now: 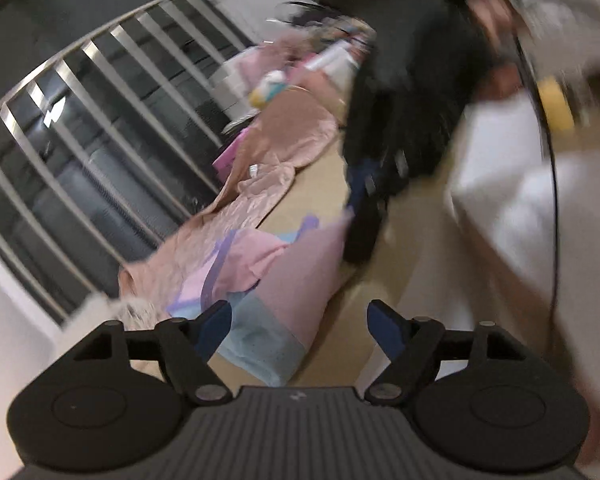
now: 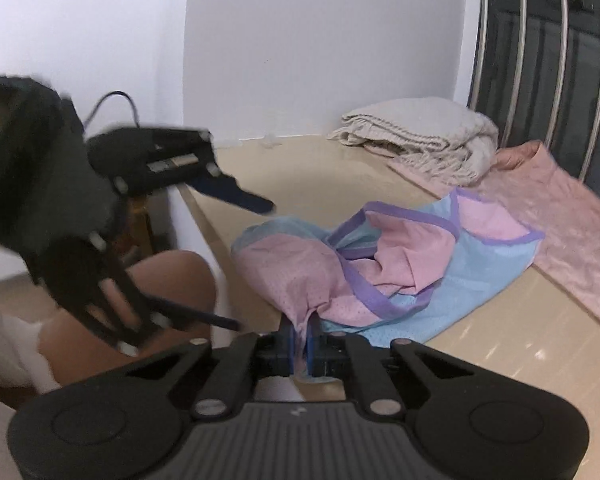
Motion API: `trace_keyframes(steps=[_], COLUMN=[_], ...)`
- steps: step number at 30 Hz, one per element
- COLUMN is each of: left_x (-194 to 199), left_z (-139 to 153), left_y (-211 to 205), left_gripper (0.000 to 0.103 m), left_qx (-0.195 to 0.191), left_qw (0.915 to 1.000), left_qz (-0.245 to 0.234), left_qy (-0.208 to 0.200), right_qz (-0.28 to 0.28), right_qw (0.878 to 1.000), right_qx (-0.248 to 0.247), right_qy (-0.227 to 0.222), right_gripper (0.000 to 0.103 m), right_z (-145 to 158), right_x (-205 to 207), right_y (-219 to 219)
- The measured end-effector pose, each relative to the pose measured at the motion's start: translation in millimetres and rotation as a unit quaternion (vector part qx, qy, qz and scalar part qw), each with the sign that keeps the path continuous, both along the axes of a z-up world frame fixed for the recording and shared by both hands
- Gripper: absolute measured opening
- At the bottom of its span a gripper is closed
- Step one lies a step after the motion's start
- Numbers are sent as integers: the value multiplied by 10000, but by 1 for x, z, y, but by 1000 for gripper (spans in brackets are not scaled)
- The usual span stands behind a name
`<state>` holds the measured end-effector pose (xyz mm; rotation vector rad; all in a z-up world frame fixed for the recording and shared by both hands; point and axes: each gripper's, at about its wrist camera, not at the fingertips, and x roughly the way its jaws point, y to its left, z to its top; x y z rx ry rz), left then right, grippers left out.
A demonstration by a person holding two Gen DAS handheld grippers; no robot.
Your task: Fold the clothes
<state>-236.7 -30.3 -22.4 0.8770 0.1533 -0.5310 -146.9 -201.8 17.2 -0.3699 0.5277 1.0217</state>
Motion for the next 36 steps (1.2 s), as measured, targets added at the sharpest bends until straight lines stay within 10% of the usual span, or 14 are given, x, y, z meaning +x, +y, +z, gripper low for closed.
trace_keyframes(steps=[4, 7, 11, 16, 22, 26, 30, 32, 36], left_x=[19, 27, 33, 28, 69, 147, 220, 226, 195], left_z=[10, 19, 27, 39, 95, 105, 67, 54, 68], left_y=[9, 17, 26, 33, 62, 73, 77, 86, 124], left_gripper=[29, 21, 14, 12, 12, 13, 47, 47, 69], left_qx=[-410, -587, -674, -563, -1289, -1904, -2417, -2780, -3960], left_qw=[9980, 9951, 9905, 9813, 9337, 9000, 8358, 8214, 7985], left_qz=[39, 111, 26, -249, -867, -453, 901, 1203, 1496], left_qy=[483, 782, 1203, 1821, 3226, 3894, 4846, 4833, 4281], right_qz=[-9, -17, 111, 449, 857, 577, -569, -1226, -1743], right_qw=[9944, 9826, 9621, 9849, 9946, 9891, 9885, 9847, 9739], right_qx=[-411, -723, -1245, -911, 400, 926, 799, 685, 1133], right_qy=[-972, -1710, -2425, -1401, 418, 993, 1150, 1035, 914], right_gripper=[12, 47, 30, 3, 3, 3, 11, 36, 36], right_z=[-4, -7, -22, -8, 34, 50, 24, 12, 11], right_x=[-24, -43, -58, -51, -14, 54, 108, 118, 100], right_y=[6, 11, 22, 14, -18, -25, -14, -12, -39])
